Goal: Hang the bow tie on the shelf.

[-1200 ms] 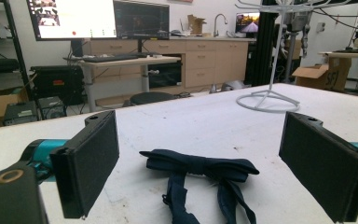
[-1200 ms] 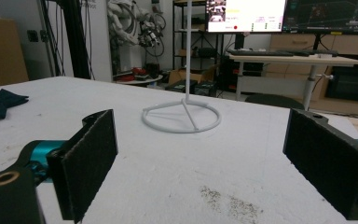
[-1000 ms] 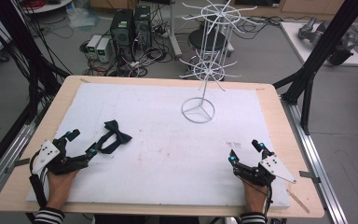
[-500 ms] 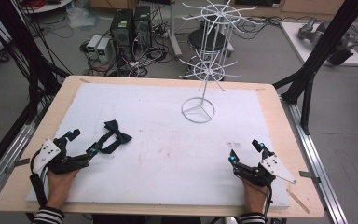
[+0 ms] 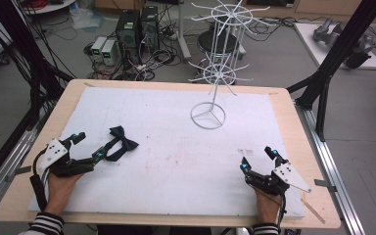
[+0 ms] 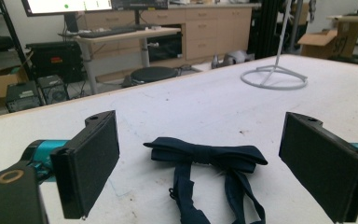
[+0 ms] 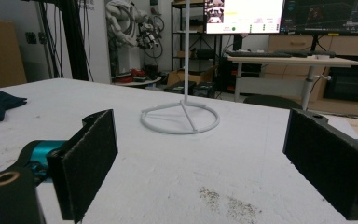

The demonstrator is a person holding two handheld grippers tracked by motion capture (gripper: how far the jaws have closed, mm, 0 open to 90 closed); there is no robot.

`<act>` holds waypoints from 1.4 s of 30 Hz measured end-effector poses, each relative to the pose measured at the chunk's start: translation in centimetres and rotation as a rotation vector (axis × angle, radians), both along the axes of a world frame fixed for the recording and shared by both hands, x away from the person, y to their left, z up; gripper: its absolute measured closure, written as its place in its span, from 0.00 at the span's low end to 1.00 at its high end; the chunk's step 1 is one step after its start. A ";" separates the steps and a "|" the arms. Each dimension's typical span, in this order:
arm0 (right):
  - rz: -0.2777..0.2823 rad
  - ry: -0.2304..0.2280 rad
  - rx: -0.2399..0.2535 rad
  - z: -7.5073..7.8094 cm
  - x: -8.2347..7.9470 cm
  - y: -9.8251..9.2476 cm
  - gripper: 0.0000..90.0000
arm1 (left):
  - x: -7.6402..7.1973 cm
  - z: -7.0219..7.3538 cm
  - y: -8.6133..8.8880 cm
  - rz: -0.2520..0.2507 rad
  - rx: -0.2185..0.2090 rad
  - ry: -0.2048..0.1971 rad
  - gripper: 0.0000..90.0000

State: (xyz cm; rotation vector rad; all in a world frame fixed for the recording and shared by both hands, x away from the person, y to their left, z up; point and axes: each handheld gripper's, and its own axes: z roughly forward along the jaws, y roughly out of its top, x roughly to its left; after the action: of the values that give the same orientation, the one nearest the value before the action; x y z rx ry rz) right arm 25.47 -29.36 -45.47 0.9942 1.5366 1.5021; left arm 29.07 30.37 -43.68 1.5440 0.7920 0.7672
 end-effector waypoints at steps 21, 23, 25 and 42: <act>-0.002 0.002 0.011 0.0 -0.1 0.0 0.10 | 4.0 3.1 -1.5 0.007 0.243 0.300 0.18; -0.002 0.002 0.011 0.0 -0.1 0.0 0.10 | 4.8 3.2 -1.8 0.011 0.278 0.350 0.19; -0.002 0.002 0.012 0.0 -0.1 0.0 0.10 | 5.2 3.3 -1.8 0.003 0.303 0.377 0.19; -0.003 -0.001 0.009 0.0 -0.1 0.0 0.10 | 7.5 3.3 -2.6 -0.027 0.412 0.535 0.27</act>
State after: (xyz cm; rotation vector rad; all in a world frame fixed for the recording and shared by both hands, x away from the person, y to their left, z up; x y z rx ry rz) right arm 25.41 -29.40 -45.49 1.0001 1.5284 1.5082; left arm 36.53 27.80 -40.38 2.1762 1.0392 0.5157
